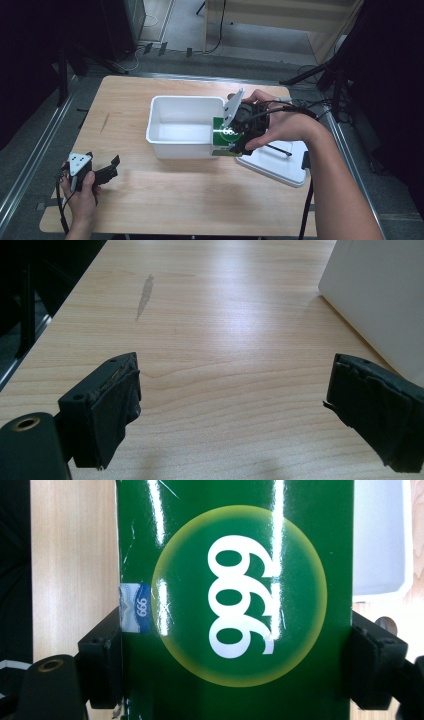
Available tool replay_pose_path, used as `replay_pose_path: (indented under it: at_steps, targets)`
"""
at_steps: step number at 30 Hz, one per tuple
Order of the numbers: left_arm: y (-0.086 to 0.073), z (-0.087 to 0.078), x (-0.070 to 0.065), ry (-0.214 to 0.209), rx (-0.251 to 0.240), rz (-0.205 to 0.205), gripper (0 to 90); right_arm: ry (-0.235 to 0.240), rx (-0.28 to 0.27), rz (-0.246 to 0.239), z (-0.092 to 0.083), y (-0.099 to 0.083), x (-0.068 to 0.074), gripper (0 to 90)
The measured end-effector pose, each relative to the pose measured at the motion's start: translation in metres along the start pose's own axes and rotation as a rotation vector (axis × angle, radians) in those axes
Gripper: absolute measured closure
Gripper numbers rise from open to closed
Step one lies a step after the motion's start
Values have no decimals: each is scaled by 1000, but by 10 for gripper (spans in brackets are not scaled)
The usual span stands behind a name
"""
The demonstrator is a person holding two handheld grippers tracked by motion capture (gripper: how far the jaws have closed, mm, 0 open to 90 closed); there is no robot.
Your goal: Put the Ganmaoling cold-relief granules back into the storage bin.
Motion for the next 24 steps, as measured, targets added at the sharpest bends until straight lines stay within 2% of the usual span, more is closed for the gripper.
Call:
replay_pose_path:
  at_steps: [14, 18, 24]
  targets:
    - [0, 0, 0, -4, 0, -1, 81, -14, -6, 11, 13, 14, -32, 161]
    - [0, 1, 0, -5, 1, -2, 81, -41, -6, 11, 19, 18, -42, 160]
    - [0, 0, 0, -9, 1, -5, 81, -35, -13, 17, 29, 22, -52, 160]
Point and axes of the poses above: each handheld gripper's, and its own axes: z roughly forward along the jaws, y roughly out of its top, x roughly to its left, the point moved 3 cm from there along z, roughly forward along the jaws
